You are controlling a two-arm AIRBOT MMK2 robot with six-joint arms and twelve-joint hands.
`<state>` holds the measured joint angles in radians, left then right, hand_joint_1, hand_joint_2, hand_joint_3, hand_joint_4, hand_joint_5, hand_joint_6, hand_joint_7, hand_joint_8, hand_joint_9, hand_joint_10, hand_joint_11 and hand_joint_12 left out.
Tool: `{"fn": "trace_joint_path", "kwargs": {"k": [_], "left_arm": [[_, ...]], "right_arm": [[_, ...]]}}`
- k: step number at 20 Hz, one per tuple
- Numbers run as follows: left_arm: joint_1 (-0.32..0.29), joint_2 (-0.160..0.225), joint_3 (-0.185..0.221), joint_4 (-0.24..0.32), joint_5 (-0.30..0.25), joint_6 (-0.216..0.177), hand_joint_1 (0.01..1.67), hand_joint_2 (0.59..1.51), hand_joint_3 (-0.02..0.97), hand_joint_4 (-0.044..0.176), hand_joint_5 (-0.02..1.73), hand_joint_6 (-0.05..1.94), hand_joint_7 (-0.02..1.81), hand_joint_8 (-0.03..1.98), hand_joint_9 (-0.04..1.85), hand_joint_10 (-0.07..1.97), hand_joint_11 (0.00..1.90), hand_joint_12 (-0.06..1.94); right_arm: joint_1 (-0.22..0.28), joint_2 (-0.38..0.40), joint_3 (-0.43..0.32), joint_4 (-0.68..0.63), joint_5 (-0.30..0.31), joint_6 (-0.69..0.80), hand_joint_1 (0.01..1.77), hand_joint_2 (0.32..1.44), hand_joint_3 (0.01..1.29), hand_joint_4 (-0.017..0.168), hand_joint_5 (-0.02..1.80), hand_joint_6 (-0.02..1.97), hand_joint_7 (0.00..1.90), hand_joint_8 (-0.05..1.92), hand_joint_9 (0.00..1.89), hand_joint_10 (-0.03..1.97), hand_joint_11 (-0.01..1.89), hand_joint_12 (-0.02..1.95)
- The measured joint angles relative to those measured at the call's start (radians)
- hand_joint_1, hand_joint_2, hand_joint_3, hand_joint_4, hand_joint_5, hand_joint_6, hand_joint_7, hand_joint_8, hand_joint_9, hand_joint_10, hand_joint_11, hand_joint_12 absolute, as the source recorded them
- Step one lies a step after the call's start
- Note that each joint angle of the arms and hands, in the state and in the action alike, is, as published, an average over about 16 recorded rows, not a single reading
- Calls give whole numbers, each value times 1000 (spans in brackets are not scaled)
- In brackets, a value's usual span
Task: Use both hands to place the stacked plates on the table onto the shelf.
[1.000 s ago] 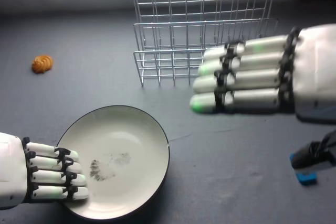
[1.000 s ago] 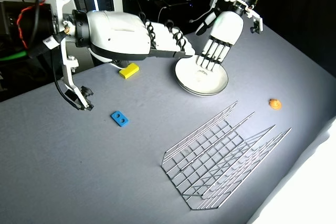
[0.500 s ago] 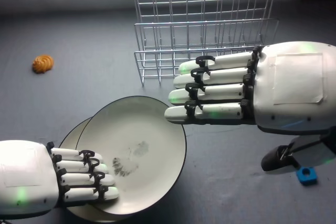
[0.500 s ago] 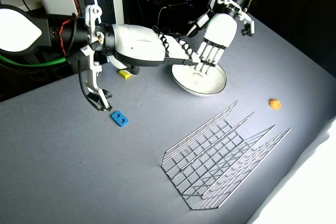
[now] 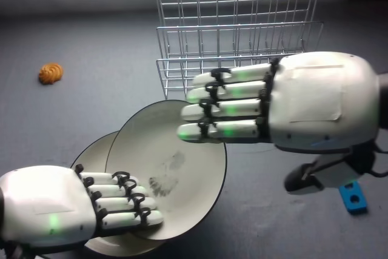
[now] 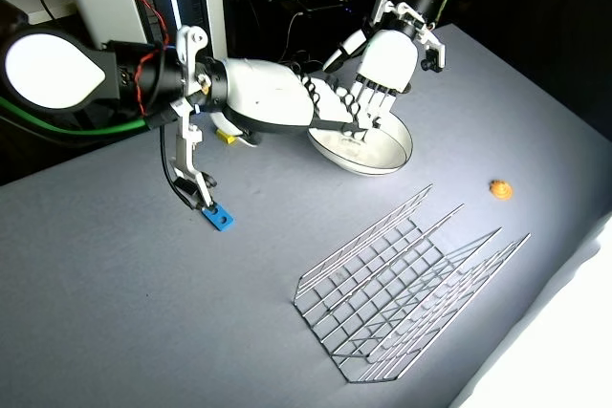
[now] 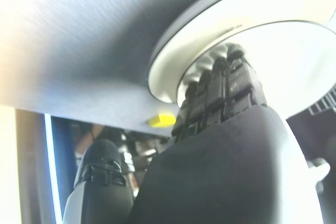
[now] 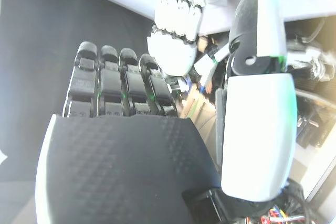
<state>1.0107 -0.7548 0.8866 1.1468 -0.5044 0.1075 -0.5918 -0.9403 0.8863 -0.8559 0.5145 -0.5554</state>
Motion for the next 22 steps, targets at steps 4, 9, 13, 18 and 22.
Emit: {"fn": "trace_joint_path", "kwargs": {"k": [4,9,13,18,22], "left_arm": [[-10,-12,-9,-31,8,0,13,1146,18,-5,-9,-21,-15,-18,2,-2,15,17],[-22,-22,-15,-52,11,0,13,1147,18,-7,-8,-22,-15,-19,7,1,15,18],[-27,-27,-15,-60,10,0,13,1147,18,-8,-8,-22,-16,-20,8,4,15,18],[-31,-32,-15,-64,8,0,13,1149,18,-8,-8,-22,-16,-21,9,7,14,18],[-33,-34,-15,-67,7,0,13,1149,18,-8,-8,-23,-16,-21,9,7,14,18]], "right_arm": [[-3,-50,28,33,-19,-61,1033,919,18,2,20,25,22,15,13,6,19,-7],[-8,-121,63,85,-46,-159,1038,926,18,2,20,25,21,15,13,7,19,-7],[-10,-185,98,114,-79,-221,1042,933,18,2,20,25,22,15,13,6,19,-6],[-14,-255,144,142,-115,-284,1043,958,19,2,23,25,23,14,16,6,22,11],[-17,-302,175,150,-128,-316,1044,993,19,2,69,25,68,14,60,6,21,180]]}}
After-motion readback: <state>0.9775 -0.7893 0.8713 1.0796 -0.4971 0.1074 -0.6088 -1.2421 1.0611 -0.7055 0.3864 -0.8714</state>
